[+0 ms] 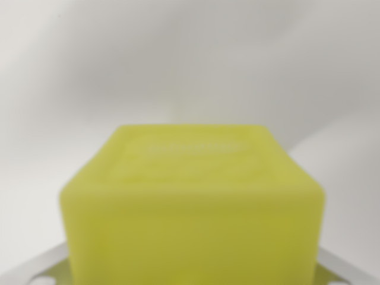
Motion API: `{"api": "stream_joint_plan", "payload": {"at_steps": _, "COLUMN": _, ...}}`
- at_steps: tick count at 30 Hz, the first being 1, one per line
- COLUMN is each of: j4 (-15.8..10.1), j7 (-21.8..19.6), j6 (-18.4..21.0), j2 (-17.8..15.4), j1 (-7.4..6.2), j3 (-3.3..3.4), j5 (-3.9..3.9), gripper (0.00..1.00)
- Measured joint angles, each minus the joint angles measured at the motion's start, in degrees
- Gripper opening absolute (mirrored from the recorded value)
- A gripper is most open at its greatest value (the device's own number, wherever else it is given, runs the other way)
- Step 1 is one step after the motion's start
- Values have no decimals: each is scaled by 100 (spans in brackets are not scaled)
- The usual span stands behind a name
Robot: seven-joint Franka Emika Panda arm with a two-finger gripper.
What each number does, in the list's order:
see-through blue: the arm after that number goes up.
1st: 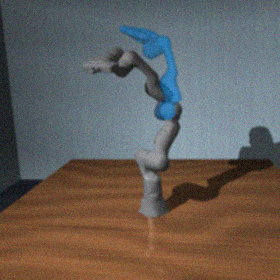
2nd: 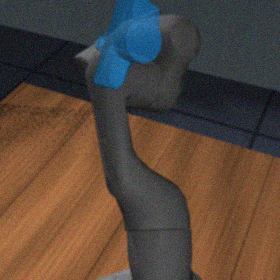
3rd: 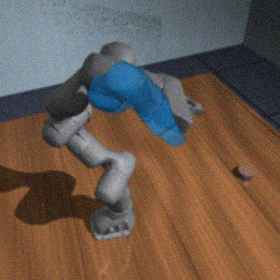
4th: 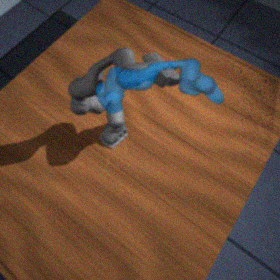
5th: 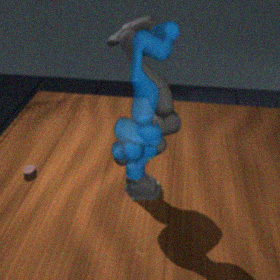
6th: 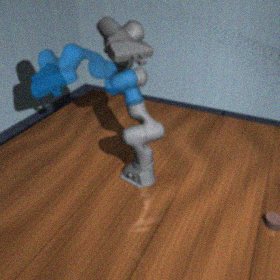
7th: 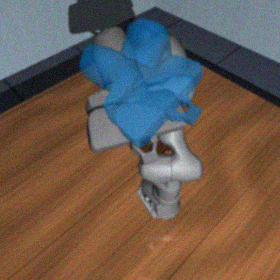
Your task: Pick yellow cube
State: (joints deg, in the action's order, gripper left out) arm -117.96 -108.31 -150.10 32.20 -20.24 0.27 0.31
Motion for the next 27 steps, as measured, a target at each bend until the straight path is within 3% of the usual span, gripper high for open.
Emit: {"api": "stream_joint_plan", "payload": {"at_steps": 27, "j4": -103, "j7": -7, "j6": 727, "j2": -832, "j1": 0, "j3": 0, "j5": -9, "gripper": 0}}
